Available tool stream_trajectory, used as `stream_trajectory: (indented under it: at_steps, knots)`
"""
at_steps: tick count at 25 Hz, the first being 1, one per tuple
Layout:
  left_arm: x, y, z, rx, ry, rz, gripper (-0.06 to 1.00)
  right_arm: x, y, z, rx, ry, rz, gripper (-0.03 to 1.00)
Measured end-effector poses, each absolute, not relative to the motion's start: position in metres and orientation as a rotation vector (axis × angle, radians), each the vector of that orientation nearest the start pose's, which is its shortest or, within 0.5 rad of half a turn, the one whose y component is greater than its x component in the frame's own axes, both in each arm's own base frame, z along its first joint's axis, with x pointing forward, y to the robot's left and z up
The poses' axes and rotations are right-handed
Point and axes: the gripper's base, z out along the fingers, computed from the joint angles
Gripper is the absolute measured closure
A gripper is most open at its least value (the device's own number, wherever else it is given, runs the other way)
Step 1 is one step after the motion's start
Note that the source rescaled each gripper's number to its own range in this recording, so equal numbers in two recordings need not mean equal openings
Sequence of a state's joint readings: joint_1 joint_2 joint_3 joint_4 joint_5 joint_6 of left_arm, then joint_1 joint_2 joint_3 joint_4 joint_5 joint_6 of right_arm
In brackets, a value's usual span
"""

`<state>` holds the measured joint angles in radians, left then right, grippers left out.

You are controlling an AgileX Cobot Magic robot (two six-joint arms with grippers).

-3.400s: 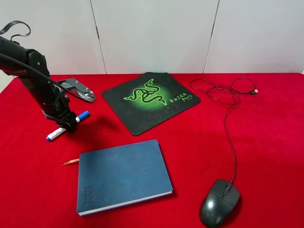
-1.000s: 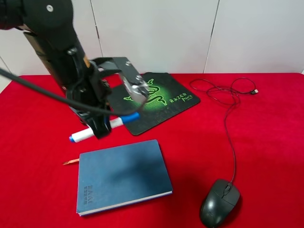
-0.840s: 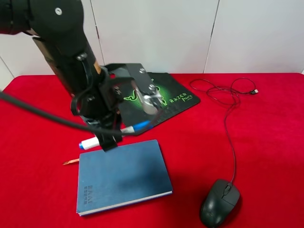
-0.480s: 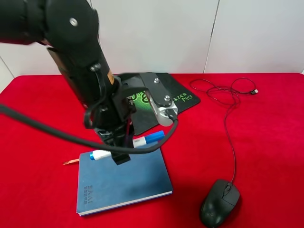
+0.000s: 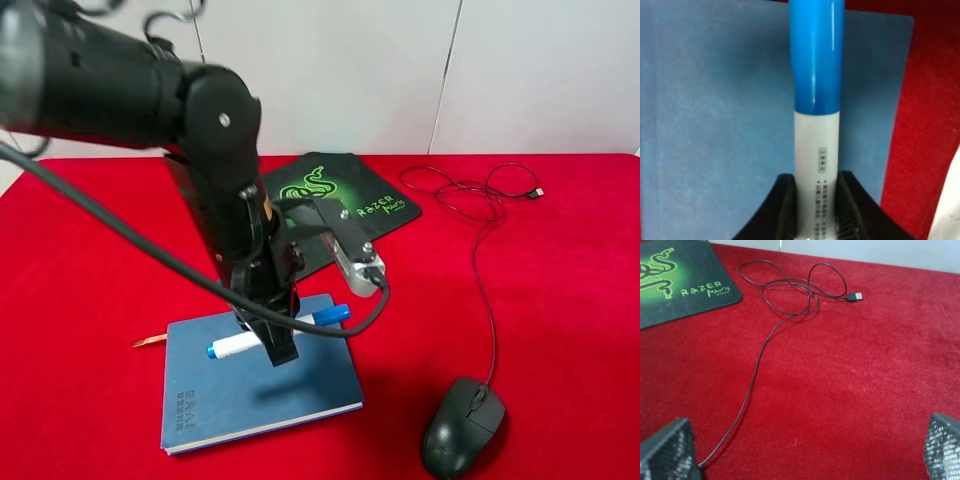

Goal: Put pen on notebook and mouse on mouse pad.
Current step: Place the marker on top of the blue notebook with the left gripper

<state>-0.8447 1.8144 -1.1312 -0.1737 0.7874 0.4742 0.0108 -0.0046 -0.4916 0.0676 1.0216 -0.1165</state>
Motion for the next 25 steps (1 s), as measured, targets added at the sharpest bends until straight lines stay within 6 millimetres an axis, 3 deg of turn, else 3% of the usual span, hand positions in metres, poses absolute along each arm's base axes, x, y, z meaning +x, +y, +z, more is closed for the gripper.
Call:
stream_trajectory:
  at_steps: [7,17,25]
  knots:
    - [0.225,-0.269,0.145,1.689,2.508,-0.226,0.94,-0.003,0.005,0.278,-0.129,2.002,0.013,-0.03]
    - [0.222,-0.263,0.122,1.622,2.478,-0.215,0.94,-0.003,0.005,0.278,-0.129,2.002,0.013,-0.03]
    - [0.218,-0.258,0.117,1.585,2.507,-0.214,0.94,-0.003,0.005,0.278,-0.129,2.002,0.013,-0.03]
